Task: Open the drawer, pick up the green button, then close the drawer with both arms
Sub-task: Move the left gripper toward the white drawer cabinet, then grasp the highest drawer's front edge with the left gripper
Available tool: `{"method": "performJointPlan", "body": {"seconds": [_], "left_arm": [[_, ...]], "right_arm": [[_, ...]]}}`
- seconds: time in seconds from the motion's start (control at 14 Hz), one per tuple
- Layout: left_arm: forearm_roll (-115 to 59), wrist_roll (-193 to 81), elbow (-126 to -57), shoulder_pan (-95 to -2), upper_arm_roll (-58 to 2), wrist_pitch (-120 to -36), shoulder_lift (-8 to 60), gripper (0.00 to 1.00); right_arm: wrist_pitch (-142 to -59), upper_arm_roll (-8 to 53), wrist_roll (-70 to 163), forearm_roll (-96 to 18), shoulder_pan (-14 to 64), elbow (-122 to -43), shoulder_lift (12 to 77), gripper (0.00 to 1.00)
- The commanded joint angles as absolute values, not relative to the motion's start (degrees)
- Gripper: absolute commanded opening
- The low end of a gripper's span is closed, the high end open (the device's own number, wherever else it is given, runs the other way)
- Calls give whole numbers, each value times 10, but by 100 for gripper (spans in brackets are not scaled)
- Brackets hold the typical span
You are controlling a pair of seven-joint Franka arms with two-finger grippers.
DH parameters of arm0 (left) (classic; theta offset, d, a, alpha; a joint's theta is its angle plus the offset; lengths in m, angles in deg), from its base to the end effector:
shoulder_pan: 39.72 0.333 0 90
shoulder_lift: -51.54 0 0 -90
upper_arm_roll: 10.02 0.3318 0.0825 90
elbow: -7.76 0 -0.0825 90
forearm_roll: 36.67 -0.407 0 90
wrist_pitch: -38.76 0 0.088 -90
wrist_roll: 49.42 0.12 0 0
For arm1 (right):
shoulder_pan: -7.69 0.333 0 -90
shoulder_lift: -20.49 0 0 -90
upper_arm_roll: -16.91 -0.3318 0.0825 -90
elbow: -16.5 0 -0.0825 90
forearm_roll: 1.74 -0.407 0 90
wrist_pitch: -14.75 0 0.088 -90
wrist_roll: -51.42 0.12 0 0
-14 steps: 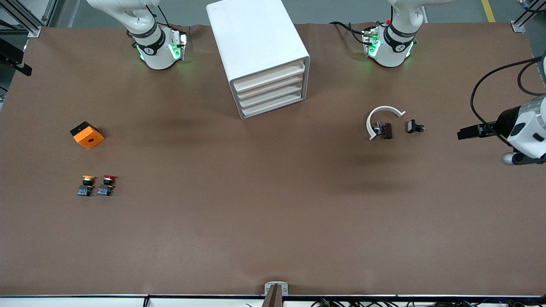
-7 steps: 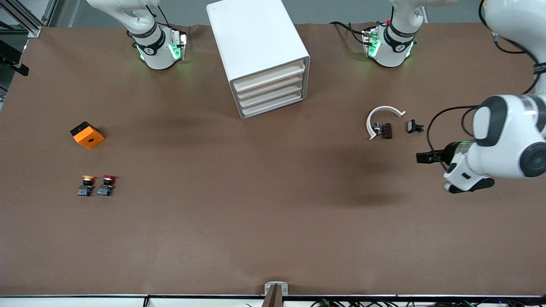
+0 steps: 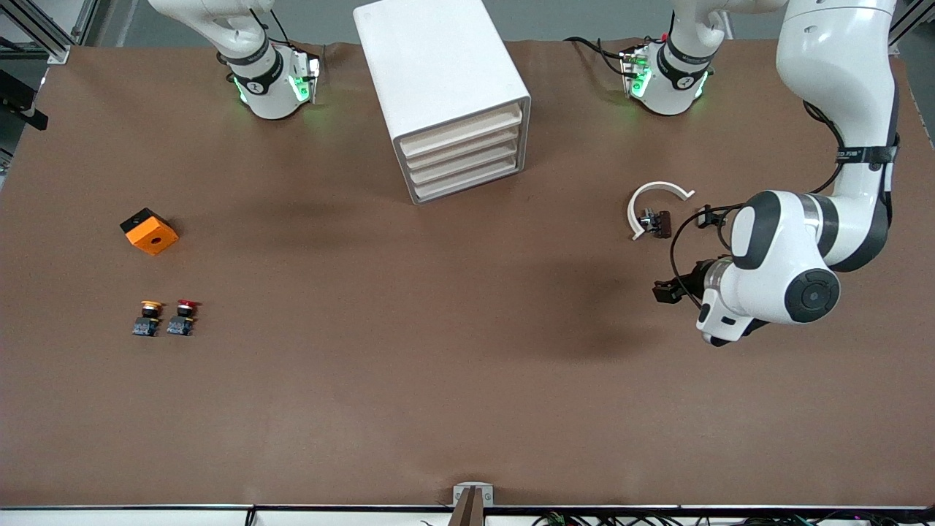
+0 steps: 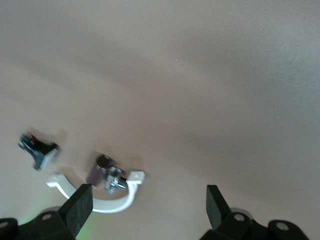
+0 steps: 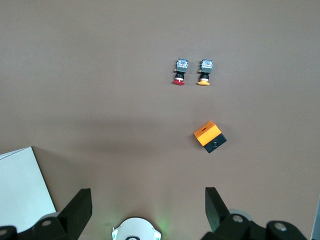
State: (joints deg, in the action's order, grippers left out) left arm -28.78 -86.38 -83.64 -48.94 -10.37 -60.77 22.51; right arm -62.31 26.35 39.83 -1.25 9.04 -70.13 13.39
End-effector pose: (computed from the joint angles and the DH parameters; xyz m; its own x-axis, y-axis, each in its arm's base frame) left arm 0.6542 -0.1243 0.3055 0.7957 0.4877 -0.3591 0.4795 -0.8695 -0.1184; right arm 0.5033 -0.0797 0.7029 0.9973 0.0614 -0.0415 0.0606 -0.9980 -0.0206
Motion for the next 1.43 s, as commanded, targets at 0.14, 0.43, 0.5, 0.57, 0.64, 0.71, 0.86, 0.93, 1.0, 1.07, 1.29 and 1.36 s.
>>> {"method": "performJointPlan", "body": {"seconds": [0.14, 0.43, 0.5, 0.57, 0.64, 0.71, 0.86, 0.93, 1.0, 1.07, 1.29, 1.36], "left_arm": [[-253, -1043, -810, -511, -103, -605, 217, 100], [-225, -1197, -800, -526, -112, -585, 189, 100], [-188, -1230, -784, -526, -114, -574, 170, 100], [-167, -1271, -772, -526, -114, -561, 154, 100], [-158, -1307, -764, -526, -117, -556, 142, 100], [-145, -1339, -760, -527, -119, -556, 133, 100], [-108, -1395, -759, -522, -129, -552, 117, 100], [-85, -1411, -759, -518, -130, -519, 108, 100], [-62, -1420, -759, -518, -130, -475, 98, 100], [-36, -1436, -760, -518, -131, -442, 94, 100], [30, -1511, -763, -518, -138, -358, 70, 100], [45, -1550, -766, -517, -147, -358, 60, 100]], "right_arm": [[-620, 263, 394, -1, 87, -688, 142, 100], [-622, 264, 398, -2, 90, -688, 142, 100], [-622, 264, 398, -3, 87, -688, 142, 100], [-621, 264, 396, -2, 87, -688, 151, 100], [-620, 265, 395, 0, 86, -689, 161, 100], [-621, 265, 392, 0, 81, -689, 166, 100], [-633, 266, 382, -4, 66, -689, 179, 100], [-640, 266, 372, -8, 65, -690, 181, 100], [-644, 267, 368, -9, 64, -689, 191, 100], [-648, 267, 368, -3, 65, -689, 193, 100], [-664, 266, 367, -3, 71, -689, 209, 100], [-668, 266, 368, -5, 67, -689, 214, 100]]}}
